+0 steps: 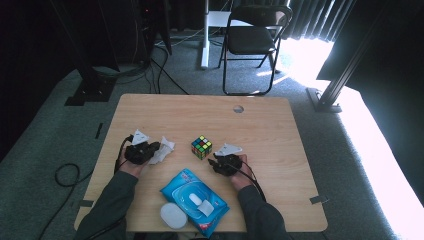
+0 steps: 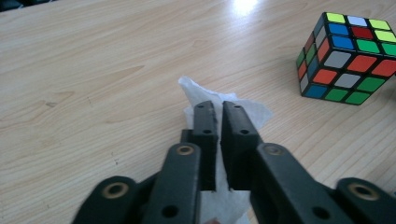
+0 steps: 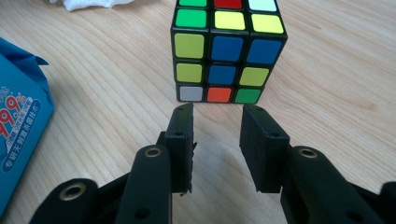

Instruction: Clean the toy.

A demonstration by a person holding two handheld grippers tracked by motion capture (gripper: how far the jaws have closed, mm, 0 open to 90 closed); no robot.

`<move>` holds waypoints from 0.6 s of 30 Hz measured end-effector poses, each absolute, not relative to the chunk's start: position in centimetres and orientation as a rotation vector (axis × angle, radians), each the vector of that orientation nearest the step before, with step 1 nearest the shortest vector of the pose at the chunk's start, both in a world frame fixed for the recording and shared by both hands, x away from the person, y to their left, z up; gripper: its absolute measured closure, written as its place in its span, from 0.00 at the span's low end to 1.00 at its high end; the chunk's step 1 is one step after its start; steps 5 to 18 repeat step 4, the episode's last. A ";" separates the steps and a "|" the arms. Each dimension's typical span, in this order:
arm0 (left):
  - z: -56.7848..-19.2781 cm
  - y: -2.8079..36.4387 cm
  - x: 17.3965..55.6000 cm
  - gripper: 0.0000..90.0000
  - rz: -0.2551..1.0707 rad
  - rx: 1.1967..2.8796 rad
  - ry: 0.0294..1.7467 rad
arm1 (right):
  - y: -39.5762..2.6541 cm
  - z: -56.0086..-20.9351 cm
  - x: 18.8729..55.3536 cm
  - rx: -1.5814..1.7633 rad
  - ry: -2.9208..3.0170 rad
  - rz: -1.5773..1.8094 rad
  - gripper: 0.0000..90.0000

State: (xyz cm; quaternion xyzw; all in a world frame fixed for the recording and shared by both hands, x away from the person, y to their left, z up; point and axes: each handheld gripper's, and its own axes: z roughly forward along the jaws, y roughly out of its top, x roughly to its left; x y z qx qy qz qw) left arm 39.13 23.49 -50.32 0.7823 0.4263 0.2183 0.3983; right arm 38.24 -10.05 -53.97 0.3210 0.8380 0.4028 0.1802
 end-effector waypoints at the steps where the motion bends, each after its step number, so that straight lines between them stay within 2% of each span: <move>1: -50.3 23.5 39.1 1.00 0.554 1.979 1.080 | -10.1 -54.0 38.2 0.909 2.367 1.139 0.72; 18: -50.4 23.5 39.2 1.00 0.553 1.980 1.083 | -10.2 -53.9 38.3 0.912 2.363 1.144 0.73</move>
